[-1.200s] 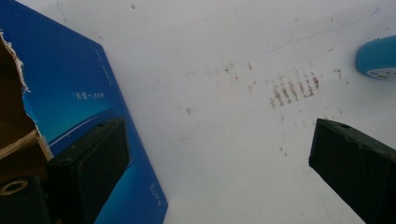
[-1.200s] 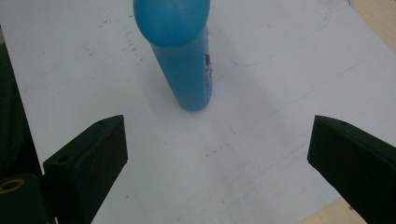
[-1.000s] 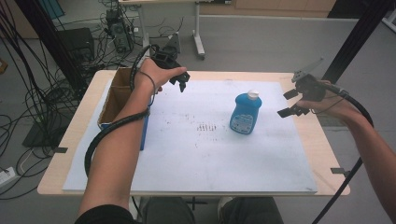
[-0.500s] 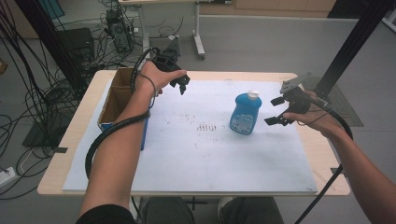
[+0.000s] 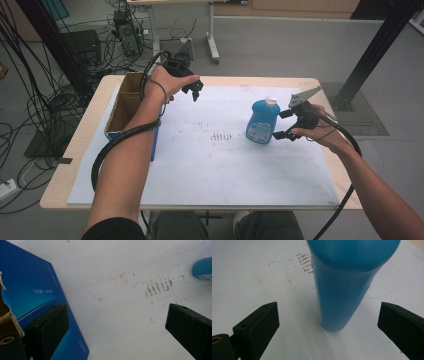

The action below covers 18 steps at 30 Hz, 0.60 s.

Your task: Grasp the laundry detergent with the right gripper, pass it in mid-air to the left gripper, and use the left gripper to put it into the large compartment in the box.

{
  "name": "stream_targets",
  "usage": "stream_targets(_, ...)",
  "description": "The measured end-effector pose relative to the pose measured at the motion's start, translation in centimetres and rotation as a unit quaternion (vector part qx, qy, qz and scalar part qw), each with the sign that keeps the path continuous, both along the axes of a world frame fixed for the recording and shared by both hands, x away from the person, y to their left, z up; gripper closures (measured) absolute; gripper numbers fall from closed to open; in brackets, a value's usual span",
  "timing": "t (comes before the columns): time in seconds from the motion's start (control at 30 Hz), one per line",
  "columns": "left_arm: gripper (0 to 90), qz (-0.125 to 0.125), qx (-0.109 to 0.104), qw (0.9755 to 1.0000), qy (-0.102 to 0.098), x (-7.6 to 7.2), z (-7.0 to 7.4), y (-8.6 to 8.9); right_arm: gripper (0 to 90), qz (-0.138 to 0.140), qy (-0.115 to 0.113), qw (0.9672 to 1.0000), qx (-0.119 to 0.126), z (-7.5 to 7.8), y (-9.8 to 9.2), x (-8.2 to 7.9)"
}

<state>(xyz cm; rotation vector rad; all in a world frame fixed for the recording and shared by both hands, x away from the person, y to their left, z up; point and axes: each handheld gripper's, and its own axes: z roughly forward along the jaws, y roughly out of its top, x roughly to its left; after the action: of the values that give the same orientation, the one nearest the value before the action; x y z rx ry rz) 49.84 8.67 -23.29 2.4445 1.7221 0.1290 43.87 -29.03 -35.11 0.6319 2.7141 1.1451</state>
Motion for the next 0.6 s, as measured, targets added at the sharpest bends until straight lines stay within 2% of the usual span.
stream_targets(0.33, 5.6, -0.008, 0.003, 1.0, 0.002, 0.1, -0.2, -0.5, 3.1, -0.005, 0.0, 0.9997, 0.024, -1.9, 1.0, 0.6)
stream_targets(0.47, 5.5, -0.009, 0.004, 0.9999, 0.004, 0.2, -0.2, -0.5, 3.0, -0.011, -0.004, 0.9996, 0.025, -2.6, 1.4, 0.8)
stream_targets(0.6, 5.5, -0.009, 0.004, 0.9999, 0.004, 0.2, -0.4, -0.4, 2.7, -0.012, -0.005, 0.999, 0.042, -3.1, 1.8, 1.0)
